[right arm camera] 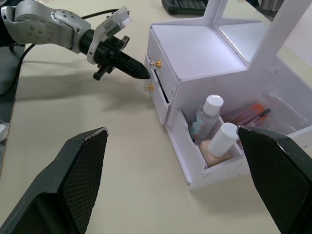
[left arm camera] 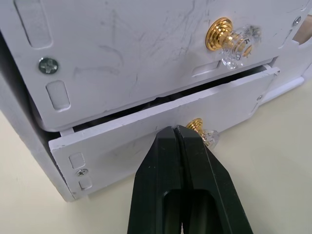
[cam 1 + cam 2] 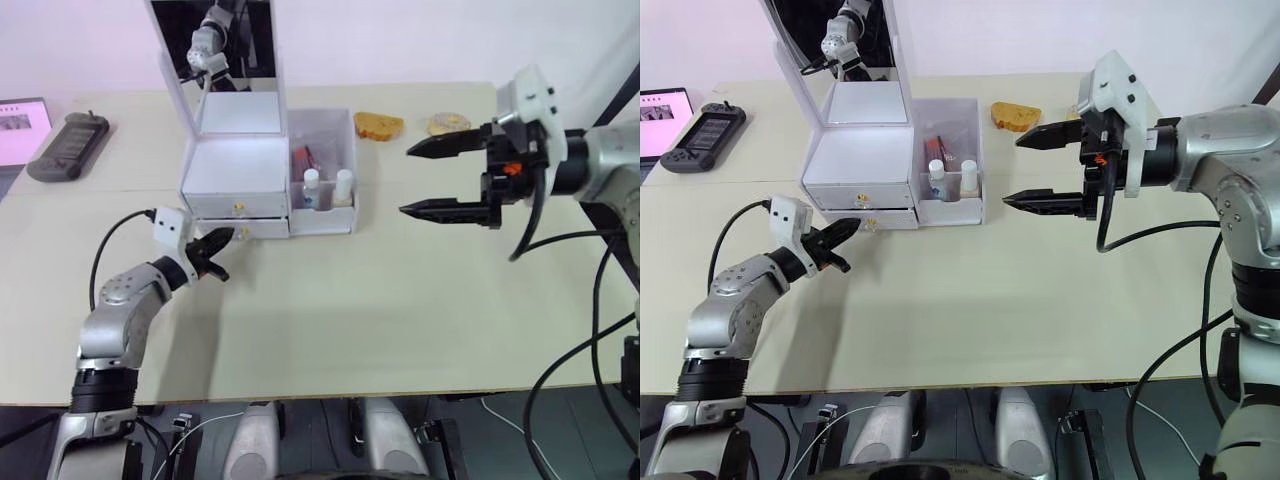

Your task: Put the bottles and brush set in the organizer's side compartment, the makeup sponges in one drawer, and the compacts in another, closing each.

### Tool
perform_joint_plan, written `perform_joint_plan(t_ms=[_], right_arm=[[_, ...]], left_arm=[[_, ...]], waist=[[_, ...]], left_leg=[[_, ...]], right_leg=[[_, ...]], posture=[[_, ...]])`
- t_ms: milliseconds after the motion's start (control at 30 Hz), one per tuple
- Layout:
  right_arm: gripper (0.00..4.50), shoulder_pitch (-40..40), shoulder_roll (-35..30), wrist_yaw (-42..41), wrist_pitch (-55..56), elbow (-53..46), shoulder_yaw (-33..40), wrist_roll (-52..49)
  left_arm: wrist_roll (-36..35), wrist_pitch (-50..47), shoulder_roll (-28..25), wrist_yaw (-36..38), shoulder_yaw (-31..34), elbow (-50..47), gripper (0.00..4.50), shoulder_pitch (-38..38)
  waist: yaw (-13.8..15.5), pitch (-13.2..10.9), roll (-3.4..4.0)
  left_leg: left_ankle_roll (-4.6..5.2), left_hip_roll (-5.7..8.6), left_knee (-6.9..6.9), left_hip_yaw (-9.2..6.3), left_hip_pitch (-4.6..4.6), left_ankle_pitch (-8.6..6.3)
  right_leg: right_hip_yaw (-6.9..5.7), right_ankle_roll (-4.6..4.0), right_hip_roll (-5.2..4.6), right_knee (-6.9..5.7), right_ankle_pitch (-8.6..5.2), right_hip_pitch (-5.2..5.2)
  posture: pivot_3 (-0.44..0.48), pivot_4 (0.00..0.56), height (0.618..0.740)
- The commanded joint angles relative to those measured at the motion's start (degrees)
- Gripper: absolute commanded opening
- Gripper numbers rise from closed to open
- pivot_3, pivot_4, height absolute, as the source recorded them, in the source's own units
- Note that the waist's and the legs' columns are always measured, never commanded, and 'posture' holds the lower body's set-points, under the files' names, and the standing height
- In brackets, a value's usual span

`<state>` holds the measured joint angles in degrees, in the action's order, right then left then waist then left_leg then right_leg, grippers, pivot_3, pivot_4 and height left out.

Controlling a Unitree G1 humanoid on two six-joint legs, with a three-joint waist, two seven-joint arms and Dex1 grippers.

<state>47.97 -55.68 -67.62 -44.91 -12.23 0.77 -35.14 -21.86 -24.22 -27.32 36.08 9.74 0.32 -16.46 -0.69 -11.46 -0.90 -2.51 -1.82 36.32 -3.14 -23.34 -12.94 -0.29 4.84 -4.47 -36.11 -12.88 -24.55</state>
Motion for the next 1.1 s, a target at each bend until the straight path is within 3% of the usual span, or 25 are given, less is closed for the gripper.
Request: perform_joint_plan(t_ms=[33, 500, 900, 1033, 1100], right_arm=[[4.5, 0.5, -1.6, -0.4, 0.0, -1.1, 2.0, -0.4], [4.5, 0.1, -1.9, -0.1, -0.1, -1.2, 2.0, -0.3], [4.5, -2.4, -2.1, 0.2, -0.5, -0.1, 2.9, -0.5], [4.5, -9.4, -3.9, -0.9, 1.4, 2.2, 3.5, 1.4], [4.5, -12.5, -2.3, 0.2, 3.7, 4.4, 5.2, 1.7]], left_arm=[[0.4, 1.3, -0.2, -0.1, -0.2, -0.8, 0.02, -1.3], [1.5, 2.4, 1.8, -1.7, -0.2, 1.0, 0.02, -4.1], [2.2, 0.9, -1.5, -0.3, -0.4, -3.5, 0.02, -0.8], [-2.5, -2.8, -4.2, 1.9, 3.1, -8.9, 1.31, 4.0], [-4.4, -3.1, -6.2, 3.7, 5.6, -10.7, 2.42, 6.9]], waist=[[0.0, 0.0, 0.0], [0.2, 0.0, 0.0], [0.1, 0.0, -0.01], [0.0, 0.0, -0.01], [-0.1, 0.0, 0.0]], left_leg=[[0.0, 0.0, 0.0, 0.0, 0.0, 0.0], [-0.01, 0.0, 0.0, -0.01, -0.01, 0.0], [-0.04, 0.0, 0.05, -0.01, -0.03, 0.02], [-0.04, 0.0, -0.04, 0.01, -0.04, 0.02], [-0.04, 0.0, -0.09, 0.01, -0.04, 0.02]], right_leg=[[0.0, 0.0, 0.0, 0.0, 0.0, 0.0], [0.0, 0.01, 0.0, -0.01, 0.01, 0.0], [0.0, 0.07, 0.0, 0.01, 0.07, 0.01], [0.01, 0.12, -0.03, 0.08, 0.03, 0.0], [0.01, 0.14, -0.03, 0.08, 0.01, -0.02]], posture=[[0.0, 0.15, 0.74], [0.0, 0.15, 0.74], [0.0, 0.15, 0.74], [0.0, 0.15, 0.74], [0.0, 0.15, 0.74]])
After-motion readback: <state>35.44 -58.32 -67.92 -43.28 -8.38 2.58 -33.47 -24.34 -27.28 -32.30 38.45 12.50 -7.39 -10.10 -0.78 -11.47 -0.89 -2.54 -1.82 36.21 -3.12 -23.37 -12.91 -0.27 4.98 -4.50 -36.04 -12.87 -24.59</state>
